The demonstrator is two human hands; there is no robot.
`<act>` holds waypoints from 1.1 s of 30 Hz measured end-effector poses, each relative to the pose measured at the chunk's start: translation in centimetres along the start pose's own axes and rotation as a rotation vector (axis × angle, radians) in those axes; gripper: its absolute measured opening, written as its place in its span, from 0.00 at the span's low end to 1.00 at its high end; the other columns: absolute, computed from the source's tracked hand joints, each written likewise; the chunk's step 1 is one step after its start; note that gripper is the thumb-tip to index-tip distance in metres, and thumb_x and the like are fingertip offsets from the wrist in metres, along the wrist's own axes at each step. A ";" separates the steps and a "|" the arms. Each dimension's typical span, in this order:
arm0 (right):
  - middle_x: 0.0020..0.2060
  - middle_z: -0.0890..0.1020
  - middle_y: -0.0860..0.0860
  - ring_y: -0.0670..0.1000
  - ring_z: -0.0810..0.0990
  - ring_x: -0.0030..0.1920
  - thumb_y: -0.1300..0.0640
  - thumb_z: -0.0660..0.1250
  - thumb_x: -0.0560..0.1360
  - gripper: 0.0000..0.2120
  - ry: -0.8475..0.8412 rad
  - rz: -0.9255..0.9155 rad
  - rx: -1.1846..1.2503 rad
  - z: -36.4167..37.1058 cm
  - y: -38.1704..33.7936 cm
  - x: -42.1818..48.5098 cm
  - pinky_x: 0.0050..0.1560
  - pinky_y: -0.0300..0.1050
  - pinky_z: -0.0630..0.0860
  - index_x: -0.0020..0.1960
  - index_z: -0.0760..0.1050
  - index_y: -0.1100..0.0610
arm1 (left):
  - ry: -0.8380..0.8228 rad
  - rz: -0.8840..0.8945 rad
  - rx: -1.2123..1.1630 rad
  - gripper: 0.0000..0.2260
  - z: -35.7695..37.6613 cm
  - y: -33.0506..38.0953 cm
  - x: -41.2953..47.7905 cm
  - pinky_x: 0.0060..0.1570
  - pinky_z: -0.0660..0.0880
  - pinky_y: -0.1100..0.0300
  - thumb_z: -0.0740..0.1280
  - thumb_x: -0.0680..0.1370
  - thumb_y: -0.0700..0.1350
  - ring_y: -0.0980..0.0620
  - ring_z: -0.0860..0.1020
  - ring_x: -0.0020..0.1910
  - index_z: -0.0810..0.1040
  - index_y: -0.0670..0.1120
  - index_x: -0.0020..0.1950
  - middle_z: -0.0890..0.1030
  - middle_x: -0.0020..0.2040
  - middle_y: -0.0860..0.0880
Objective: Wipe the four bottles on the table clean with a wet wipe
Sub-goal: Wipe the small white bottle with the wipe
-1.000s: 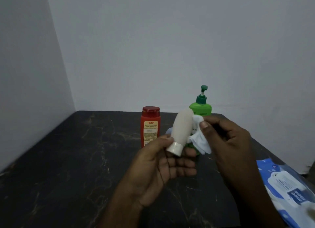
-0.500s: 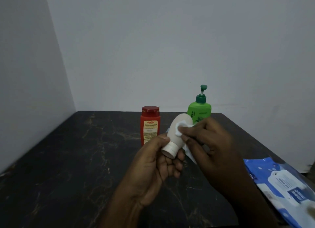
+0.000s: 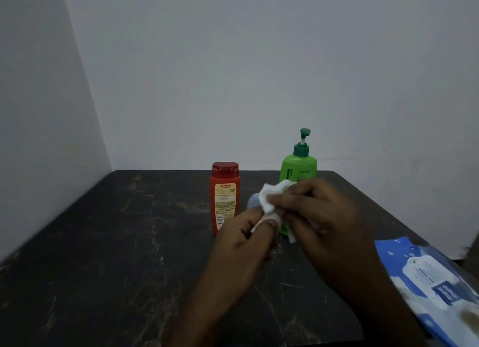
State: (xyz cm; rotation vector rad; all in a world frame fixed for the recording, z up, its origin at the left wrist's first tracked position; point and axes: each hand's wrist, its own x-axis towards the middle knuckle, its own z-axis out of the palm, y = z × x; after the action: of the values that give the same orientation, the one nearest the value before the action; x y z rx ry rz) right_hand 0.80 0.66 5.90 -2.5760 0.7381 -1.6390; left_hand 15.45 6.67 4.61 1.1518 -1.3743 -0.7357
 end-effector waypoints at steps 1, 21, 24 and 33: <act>0.47 0.78 0.49 0.44 0.77 0.48 0.63 0.69 0.74 0.12 -0.019 -0.016 -0.018 0.3 -0.1 -0.1 0.52 0.28 0.71 0.56 0.84 0.59 | 0.017 0.051 0.027 0.12 0.0 0.0 -0.1 0.31 0.71 0.60 0.63 0.82 0.46 0.54 0.74 0.31 0.84 0.54 0.46 0.78 0.33 0.51; 0.41 0.88 0.54 0.54 0.86 0.43 0.65 0.65 0.75 0.07 0.193 0.867 1.021 -0.4 3.3 0.5 0.39 0.42 0.84 0.47 0.82 0.60 | -0.039 -0.048 -0.157 0.12 -0.9 -0.9 0.2 0.29 0.72 0.64 0.65 0.80 0.45 0.55 0.77 0.32 0.84 0.61 0.52 0.83 0.36 0.50; 0.37 0.87 0.51 0.48 0.85 0.36 0.68 0.57 0.80 0.13 0.191 0.957 1.183 -0.4 2.8 0.6 0.36 0.35 0.82 0.46 0.79 0.59 | -0.008 -0.073 -0.298 0.10 -0.5 -0.9 0.4 0.26 0.70 0.64 0.65 0.80 0.43 0.54 0.75 0.29 0.84 0.56 0.52 0.82 0.34 0.47; 0.47 0.81 0.58 0.46 0.80 0.33 0.67 0.63 0.78 0.08 0.403 1.015 1.272 2.6 0.7 0.8 0.29 0.36 0.78 0.54 0.79 0.63 | 0.158 -0.089 -0.312 0.09 0.4 -1.2 0.9 0.28 0.69 0.61 0.60 0.83 0.49 0.55 0.73 0.29 0.79 0.54 0.54 0.77 0.33 0.48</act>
State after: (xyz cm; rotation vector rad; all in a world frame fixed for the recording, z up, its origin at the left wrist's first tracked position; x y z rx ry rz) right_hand 3.09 -0.90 5.23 -0.7918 0.5259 -1.4240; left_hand 15.44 5.40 3.73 1.0047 -1.0394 -0.8695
